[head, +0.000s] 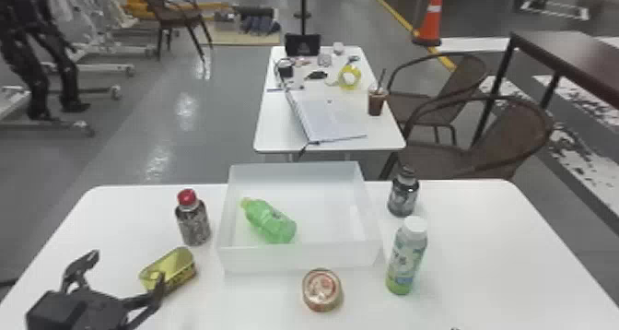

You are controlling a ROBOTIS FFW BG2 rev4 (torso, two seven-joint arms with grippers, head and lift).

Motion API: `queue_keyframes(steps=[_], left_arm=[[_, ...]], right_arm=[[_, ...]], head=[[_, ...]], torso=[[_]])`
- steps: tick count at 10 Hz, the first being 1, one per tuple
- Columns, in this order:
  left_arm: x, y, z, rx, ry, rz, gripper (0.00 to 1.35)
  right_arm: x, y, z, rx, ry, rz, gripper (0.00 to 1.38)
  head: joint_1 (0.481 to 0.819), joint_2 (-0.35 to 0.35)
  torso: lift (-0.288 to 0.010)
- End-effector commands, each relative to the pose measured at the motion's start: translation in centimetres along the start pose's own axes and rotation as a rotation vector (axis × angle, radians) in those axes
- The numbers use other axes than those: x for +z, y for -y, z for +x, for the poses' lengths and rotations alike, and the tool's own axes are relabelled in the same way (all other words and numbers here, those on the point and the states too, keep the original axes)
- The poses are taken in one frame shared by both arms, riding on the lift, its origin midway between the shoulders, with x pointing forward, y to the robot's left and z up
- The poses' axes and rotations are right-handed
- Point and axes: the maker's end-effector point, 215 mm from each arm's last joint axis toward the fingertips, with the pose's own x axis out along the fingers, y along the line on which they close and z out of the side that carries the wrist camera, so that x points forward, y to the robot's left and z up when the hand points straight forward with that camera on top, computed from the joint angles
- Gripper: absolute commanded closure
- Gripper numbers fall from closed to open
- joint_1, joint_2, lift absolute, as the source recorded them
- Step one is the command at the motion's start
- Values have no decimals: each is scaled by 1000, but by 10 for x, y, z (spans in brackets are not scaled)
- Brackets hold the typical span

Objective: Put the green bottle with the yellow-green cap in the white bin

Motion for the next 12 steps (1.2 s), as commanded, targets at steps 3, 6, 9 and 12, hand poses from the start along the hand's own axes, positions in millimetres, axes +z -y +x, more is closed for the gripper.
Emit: queue_keyframes(steps=[3,6,9,12], left_arm=[[-58,-6,-56,128,-47,-226,119],[-66,-1,-70,157,-57,-254,119],[-67,1,-74,164,-59,-257,119],[-70,0,-77,172,-64,-275,119]], right_arm=[[0,1,-1,-1,0,0,325],[0,0,-2,0,-2,-2,325],[0,0,-3,0,-3,-3,325],[0,0,-3,0,-3,-3,325]], head=[[549,0],[549,0],[549,0],[549,0]], torso=[[-100],[-100],[-100],[-100]])
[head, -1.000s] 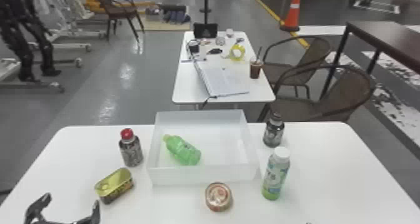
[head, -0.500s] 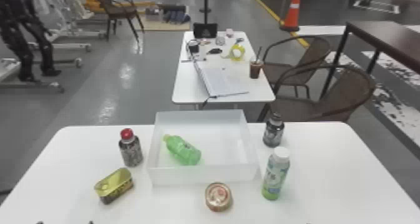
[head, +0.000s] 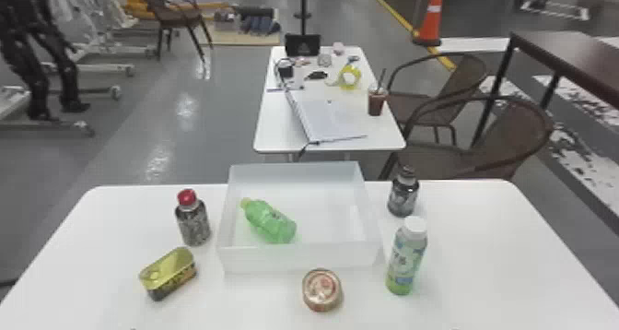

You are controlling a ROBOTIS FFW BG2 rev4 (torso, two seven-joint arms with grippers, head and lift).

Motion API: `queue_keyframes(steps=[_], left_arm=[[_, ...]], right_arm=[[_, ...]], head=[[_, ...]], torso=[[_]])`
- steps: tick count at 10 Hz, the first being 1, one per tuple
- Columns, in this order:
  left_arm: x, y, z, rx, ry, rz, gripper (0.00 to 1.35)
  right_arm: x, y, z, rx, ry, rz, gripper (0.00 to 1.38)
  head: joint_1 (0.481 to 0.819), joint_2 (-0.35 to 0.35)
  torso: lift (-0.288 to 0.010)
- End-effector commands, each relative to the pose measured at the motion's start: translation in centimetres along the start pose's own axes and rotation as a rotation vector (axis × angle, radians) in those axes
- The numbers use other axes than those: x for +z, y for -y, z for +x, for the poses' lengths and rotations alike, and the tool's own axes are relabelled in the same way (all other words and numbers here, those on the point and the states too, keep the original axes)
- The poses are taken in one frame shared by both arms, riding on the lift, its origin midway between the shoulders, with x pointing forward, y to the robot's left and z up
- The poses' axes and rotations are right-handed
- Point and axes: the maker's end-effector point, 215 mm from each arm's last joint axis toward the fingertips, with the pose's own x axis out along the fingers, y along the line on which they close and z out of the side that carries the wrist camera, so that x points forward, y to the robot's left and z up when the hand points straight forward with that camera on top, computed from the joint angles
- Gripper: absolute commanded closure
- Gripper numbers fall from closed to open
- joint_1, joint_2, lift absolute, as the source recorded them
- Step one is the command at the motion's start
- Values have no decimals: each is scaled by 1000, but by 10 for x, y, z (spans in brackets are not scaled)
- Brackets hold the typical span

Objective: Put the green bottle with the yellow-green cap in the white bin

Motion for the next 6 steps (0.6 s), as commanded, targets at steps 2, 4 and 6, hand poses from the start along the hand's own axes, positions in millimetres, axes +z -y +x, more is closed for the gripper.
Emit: queue_keyframes(steps=[2,4,6], left_arm=[[-4,0,-2,10,-4,-30,119],[-5,2,-1,7,-2,-31,119],[-4,3,0,7,0,-38,119]], right_arm=[[-1,0,0,0,-1,0,325],[0,0,0,0,-1,-2,325],[1,0,1,1,0,-2,325]], head=[[549,0],[549,0],[549,0]], torso=[[-100],[-100],[-100]])
